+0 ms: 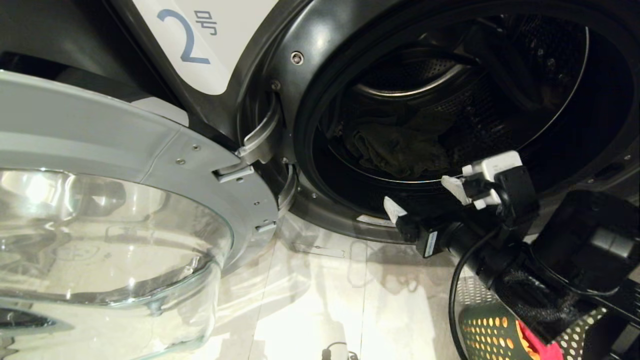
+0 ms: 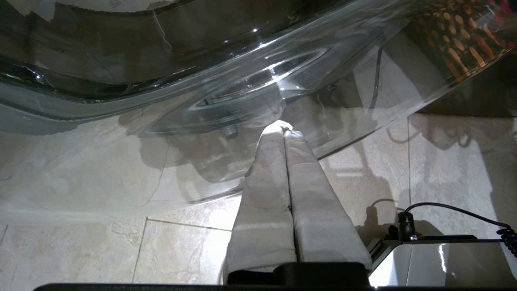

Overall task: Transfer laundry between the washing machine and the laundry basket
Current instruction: Pick a cloth and place it into the basket

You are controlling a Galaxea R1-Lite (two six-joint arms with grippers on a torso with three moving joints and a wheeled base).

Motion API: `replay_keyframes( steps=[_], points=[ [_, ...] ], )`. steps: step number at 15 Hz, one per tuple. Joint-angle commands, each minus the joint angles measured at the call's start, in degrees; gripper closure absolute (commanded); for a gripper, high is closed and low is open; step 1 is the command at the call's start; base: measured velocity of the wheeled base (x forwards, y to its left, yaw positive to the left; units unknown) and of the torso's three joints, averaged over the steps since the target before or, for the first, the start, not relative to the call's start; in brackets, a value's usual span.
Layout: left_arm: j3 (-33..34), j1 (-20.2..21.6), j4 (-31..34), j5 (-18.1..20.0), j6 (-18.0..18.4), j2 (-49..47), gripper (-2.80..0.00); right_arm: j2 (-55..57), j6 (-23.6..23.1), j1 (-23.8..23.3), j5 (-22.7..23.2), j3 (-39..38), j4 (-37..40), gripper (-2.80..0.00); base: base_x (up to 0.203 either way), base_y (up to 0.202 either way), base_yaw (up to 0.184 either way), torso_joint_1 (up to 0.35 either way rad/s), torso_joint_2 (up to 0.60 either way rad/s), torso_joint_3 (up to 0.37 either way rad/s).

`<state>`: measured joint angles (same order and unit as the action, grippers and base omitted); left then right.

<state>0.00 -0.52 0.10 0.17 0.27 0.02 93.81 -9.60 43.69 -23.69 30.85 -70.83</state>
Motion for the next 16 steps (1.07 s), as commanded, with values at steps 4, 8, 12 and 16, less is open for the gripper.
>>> replay_keyframes(
  steps=[4, 8, 12, 16],
  points=[
    [0.0, 0.0, -0.01, 0.0, 0.0, -0.02, 0.0, -4.53, -2.35, 3.61, -4.41, -3.18, 2.1, -2.8, 0.0, 0.0, 0.0, 0.0, 0.0, 0.0],
    [0.0, 0.0, -0.01, 0.0, 0.0, -0.02, 0.0, -4.29, -4.48, 0.48, -7.2, -3.07, 6.97, -2.8, 0.0, 0.0, 0.0, 0.0, 0.0, 0.0],
    [0.0, 0.0, -0.01, 0.0, 0.0, -0.02, 0.0, -2.31, -4.68, 0.0, -6.91, -3.99, 7.73, -2.8, 0.0, 0.0, 0.0, 0.0, 0.0, 0.0],
    [0.0, 0.0, 0.08, 0.0, 0.17, -0.02, 0.0, -2.66, -4.29, -0.36, -6.81, -3.87, 7.81, -2.8, 0.0, 0.0, 0.0, 0.0, 0.0, 0.0]
  ],
)
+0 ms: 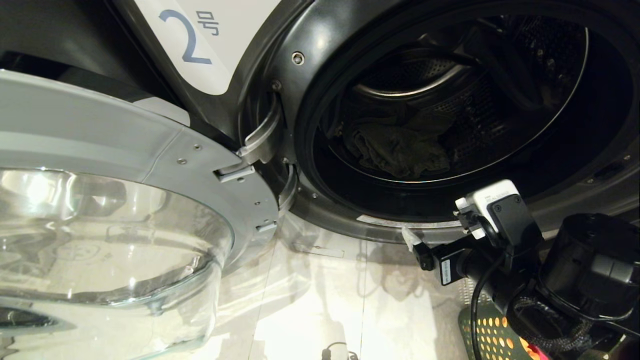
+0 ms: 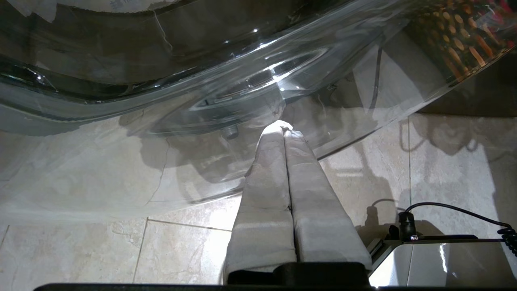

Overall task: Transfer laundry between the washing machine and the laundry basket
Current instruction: Pick a cloth and place it into the basket

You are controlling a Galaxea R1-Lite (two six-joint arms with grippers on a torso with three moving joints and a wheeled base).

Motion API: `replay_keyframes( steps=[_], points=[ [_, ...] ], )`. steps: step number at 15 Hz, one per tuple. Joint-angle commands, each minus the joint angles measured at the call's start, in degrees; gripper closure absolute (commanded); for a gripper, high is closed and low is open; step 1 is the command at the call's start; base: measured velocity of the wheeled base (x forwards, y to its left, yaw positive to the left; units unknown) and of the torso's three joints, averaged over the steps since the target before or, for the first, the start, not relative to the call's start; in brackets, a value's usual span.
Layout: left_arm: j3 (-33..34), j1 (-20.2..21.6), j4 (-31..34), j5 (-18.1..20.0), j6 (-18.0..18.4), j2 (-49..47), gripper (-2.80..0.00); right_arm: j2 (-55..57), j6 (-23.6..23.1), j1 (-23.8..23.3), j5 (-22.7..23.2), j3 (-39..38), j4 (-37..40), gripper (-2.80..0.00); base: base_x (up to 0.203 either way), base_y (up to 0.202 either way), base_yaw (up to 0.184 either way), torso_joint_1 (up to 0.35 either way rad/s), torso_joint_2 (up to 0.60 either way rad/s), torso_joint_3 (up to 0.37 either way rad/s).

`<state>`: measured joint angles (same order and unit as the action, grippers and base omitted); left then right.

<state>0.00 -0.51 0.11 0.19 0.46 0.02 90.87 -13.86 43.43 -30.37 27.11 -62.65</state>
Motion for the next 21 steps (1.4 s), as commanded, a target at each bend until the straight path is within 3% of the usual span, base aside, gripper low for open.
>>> replay_keyframes(
  steps=[1, 10, 21],
  points=[
    [0.0, -0.02, 0.07, -0.01, -0.11, -0.02, 0.0, 0.2, 0.11, -0.1, -0.21, -0.44, -0.37, -2.8, 0.0, 0.0, 0.0, 0.0, 0.0, 0.0],
    [0.0, -0.02, 0.07, -0.09, -0.38, -0.02, 0.0, 0.61, 1.28, -1.68, -0.13, -0.15, -0.37, -2.8, 0.0, 0.0, 0.0, 0.0, 0.0, 0.005],
    [0.0, -0.02, 0.07, -0.06, -0.38, -0.02, 0.0, 1.5, 1.2, -1.68, 0.04, -0.04, -0.37, -2.8, 0.0, 0.0, 0.0, 0.003, 0.0, 0.183]
  ],
)
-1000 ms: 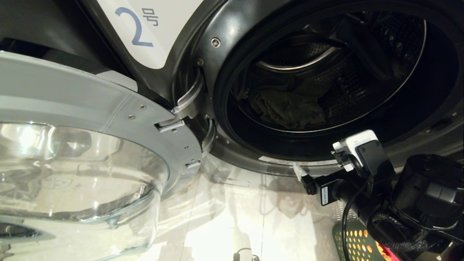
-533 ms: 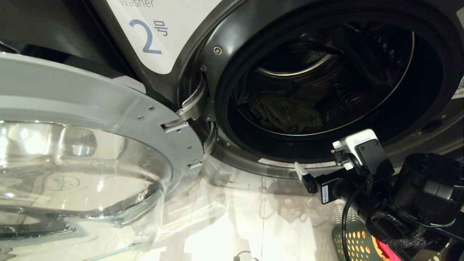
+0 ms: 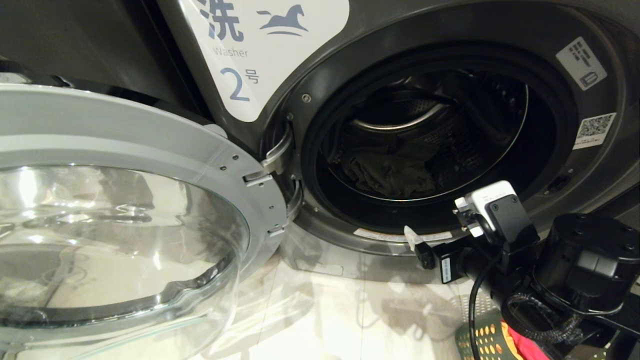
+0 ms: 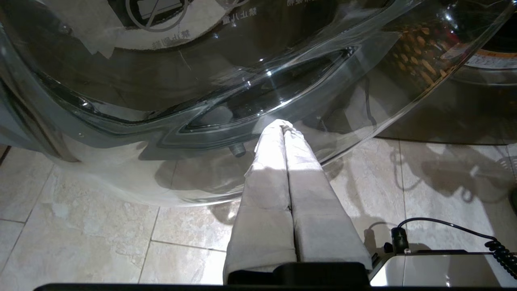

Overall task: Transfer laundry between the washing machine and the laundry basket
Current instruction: Pick a cloth and place it into the basket

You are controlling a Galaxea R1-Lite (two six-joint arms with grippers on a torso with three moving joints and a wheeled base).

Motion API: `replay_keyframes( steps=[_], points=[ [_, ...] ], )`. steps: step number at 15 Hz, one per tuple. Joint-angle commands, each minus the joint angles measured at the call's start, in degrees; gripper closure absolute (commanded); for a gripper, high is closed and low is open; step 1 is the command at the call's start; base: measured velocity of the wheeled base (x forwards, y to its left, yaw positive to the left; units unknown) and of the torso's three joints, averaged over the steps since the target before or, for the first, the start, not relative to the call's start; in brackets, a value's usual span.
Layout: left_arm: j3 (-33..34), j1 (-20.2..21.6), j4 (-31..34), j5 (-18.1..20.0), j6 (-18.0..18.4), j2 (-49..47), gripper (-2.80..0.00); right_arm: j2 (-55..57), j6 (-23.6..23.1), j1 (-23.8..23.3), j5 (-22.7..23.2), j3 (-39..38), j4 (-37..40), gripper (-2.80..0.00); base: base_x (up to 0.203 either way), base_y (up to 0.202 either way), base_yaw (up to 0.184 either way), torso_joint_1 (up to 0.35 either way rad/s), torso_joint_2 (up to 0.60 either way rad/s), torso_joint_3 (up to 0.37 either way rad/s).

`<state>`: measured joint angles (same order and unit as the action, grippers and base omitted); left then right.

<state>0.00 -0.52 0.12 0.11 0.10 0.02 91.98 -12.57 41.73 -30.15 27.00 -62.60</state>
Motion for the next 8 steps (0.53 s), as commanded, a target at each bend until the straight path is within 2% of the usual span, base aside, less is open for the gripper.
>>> replay_keyframes(
  steps=[1, 8],
  points=[
    [0.0, 0.04, 0.02, 0.07, -0.01, -0.02, 0.0, 0.4, -0.09, 0.02, -0.14, 0.07, -0.42, -2.8, 0.0, 0.0, 0.0, 0.006, 0.0, 0.2],
    [0.0, 0.0, 0.05, 0.0, -0.01, -0.02, 0.0, 0.4, -0.09, -0.07, 0.53, 0.13, -0.37, -2.8, 0.0, 0.0, 0.0, 0.001, 0.0, 0.209]
  ],
)
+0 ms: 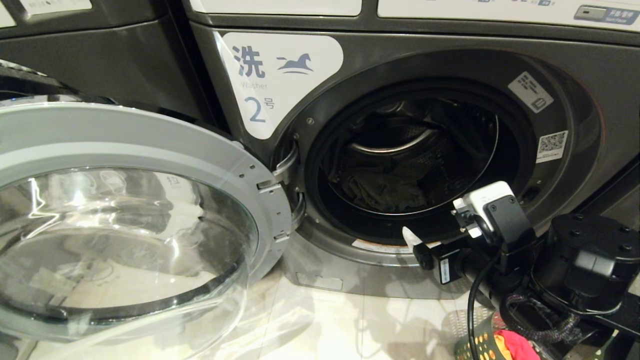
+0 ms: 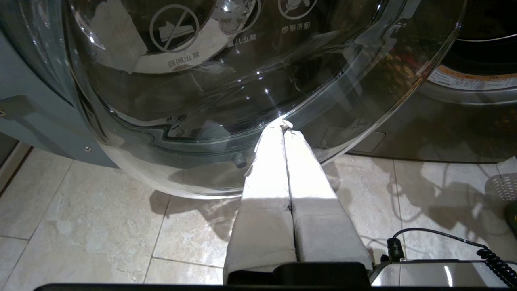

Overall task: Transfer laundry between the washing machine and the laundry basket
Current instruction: Pick a cloth and place it into the basket

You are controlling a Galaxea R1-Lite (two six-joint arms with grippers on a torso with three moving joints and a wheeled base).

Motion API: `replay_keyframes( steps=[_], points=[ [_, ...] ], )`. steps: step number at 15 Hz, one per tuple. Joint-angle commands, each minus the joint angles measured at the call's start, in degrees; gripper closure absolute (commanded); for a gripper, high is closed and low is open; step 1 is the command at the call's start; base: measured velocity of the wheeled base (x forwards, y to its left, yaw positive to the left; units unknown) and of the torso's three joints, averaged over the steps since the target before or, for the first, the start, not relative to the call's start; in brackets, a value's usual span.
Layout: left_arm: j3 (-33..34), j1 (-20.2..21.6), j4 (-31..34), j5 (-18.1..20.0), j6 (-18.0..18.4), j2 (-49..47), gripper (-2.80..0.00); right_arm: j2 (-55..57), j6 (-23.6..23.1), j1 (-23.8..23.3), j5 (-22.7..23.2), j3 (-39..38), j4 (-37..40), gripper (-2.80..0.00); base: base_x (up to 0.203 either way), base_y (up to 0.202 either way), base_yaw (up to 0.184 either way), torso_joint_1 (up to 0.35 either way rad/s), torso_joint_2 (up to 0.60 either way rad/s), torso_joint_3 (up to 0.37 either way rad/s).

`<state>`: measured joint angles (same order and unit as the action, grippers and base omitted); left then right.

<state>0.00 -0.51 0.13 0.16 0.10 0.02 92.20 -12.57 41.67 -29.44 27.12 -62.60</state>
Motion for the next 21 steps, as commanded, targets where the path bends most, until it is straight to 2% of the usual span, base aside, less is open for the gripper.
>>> replay_keyframes(
  steps=[1, 10, 21],
  points=[
    [0.0, -0.02, 0.04, -0.05, -0.01, -0.02, 0.0, 0.18, -0.09, -0.01, -0.18, -0.05, -0.42, -2.8, 0.0, 0.0, 0.0, 0.002, 0.01, 0.198],
    [0.0, -0.02, -0.05, 0.02, -0.01, -0.02, 0.0, 0.9, 0.06, -0.8, -0.09, -0.58, -0.42, -2.8, 0.0, 0.0, 0.0, 0.002, 0.0, 0.188],
    [0.0, 0.04, 0.22, 0.25, 1.28, -0.02, 0.0, 2.81, 0.79, -1.59, 0.61, 0.02, -0.68, -2.8, 0.0, 0.0, 0.0, 0.001, 0.0, 0.009]
  ],
)
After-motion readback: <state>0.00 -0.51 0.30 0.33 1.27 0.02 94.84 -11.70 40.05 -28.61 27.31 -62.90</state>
